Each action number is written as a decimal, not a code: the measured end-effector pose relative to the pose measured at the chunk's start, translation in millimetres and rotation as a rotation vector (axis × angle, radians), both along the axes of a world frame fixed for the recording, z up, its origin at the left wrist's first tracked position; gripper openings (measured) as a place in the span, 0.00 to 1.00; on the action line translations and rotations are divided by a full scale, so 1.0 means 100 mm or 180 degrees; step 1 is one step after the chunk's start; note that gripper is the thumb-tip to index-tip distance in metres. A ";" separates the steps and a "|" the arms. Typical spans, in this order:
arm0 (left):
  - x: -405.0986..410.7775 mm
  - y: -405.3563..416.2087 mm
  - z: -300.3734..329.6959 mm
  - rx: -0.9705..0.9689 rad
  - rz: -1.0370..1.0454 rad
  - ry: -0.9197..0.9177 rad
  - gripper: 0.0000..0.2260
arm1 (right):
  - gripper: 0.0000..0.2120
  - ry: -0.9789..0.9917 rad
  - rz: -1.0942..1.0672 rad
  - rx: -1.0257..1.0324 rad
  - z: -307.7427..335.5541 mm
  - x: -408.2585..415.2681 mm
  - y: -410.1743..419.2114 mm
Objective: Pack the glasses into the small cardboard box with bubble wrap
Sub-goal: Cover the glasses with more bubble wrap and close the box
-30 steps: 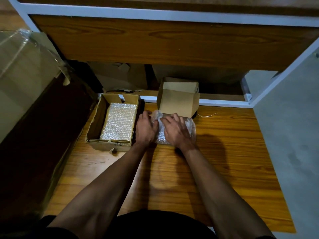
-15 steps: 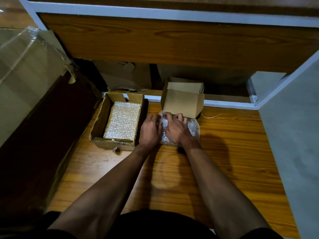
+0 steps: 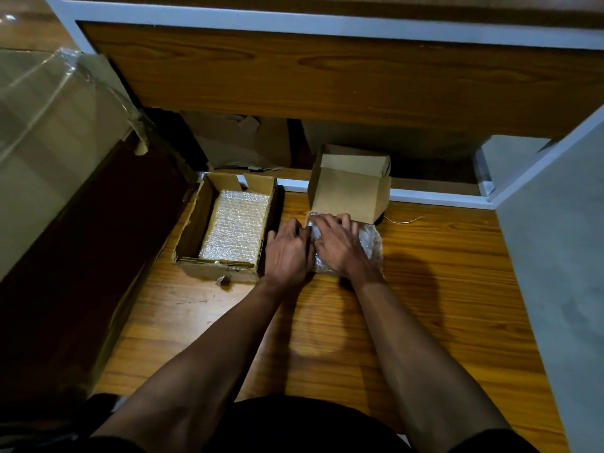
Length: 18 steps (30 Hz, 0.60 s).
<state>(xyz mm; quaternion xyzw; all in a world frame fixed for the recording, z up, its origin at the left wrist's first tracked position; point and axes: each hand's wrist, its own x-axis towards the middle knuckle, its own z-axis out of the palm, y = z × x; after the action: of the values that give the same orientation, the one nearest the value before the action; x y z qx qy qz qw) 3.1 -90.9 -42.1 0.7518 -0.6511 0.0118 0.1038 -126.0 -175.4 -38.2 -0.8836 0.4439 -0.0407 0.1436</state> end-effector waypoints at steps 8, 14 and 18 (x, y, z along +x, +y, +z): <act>-0.05 0.03 -0.01 0.0329 0.0140 -0.0086 0.20 | 0.23 0.0211 -0.0049 -0.0069 -0.03 0.00 -0.02; -0.07 0.03 0.00 0.0479 0.0263 0.0264 0.20 | 0.22 0.0445 -0.0232 0.0084 -0.03 0.05 -0.06; -0.07 0.02 -0.02 0.0533 0.0286 0.0510 0.19 | 0.20 0.0535 -0.0279 0.0100 0.00 0.09 -0.05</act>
<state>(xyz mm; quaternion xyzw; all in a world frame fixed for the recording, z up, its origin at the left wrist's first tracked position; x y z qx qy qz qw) -3.4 -89.2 -43.8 0.7848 -0.6050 -0.0980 0.0917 -116.6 -180.7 -38.4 -0.8612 0.4932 0.0343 0.1178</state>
